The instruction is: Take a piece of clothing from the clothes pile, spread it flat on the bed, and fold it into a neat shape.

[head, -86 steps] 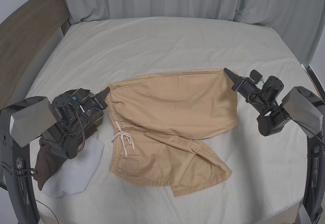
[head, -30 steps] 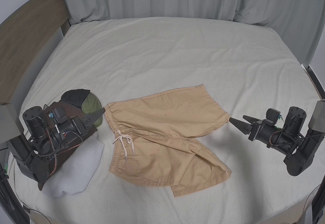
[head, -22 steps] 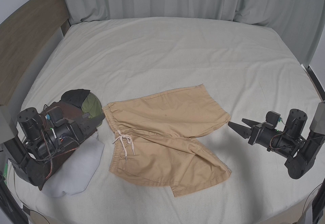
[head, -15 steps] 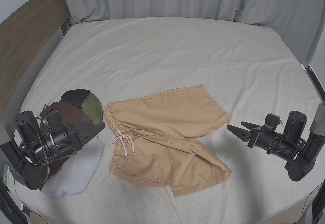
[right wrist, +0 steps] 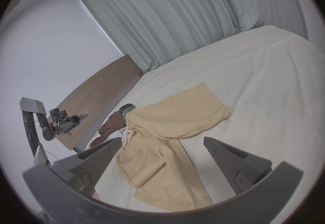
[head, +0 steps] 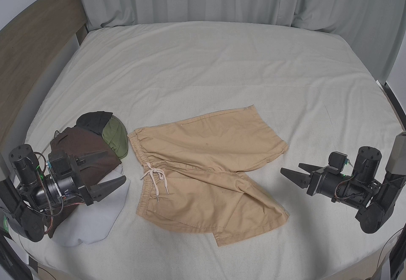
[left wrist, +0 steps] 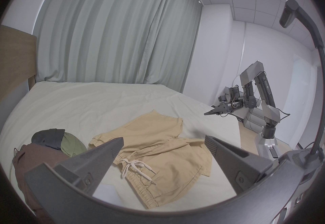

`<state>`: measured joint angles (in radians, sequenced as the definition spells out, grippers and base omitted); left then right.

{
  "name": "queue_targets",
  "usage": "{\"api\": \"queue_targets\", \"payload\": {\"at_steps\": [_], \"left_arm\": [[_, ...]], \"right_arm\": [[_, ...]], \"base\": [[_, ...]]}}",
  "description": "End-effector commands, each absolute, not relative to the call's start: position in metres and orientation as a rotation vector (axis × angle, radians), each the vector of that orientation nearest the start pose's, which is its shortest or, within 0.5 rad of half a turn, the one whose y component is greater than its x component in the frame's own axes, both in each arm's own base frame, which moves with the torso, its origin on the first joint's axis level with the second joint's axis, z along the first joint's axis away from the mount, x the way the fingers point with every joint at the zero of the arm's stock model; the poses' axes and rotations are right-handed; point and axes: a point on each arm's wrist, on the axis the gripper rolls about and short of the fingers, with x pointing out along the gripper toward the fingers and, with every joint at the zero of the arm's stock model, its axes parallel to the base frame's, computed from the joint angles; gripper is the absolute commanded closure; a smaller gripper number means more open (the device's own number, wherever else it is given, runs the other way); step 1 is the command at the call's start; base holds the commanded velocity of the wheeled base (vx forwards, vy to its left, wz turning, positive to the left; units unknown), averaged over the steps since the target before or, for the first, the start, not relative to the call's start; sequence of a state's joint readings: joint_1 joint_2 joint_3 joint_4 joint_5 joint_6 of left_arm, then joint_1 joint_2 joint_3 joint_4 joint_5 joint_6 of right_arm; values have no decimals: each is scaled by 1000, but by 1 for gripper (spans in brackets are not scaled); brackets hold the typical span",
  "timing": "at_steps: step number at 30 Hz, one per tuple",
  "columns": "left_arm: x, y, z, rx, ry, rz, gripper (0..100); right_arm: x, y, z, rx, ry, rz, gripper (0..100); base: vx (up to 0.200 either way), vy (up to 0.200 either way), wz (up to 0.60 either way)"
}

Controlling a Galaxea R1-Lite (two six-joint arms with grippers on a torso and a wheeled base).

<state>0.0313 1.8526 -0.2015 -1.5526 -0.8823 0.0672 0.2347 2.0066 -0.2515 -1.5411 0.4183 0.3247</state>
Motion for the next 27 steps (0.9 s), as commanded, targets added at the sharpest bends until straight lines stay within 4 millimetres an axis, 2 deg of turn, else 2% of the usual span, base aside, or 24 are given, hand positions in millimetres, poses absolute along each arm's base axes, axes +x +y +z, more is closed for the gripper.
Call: {"api": "queue_targets", "payload": {"at_steps": [1,12,20,27], "left_arm": [[238,-8,96,17,71,-847,0],[244,-8,77,21,129,-845,0],[245,-8,75,15,138,-844,0],[247,-7,73,12,143,-842,0]], "right_arm": [[253,70,61,333,346,607,0],[237,67,36,345,494,578,0],[228,64,18,356,594,554,0],[226,62,-6,366,705,525,0]], "base": [[0,0,0],[0,0,0],[0,0,0],[0,0,0]]}}
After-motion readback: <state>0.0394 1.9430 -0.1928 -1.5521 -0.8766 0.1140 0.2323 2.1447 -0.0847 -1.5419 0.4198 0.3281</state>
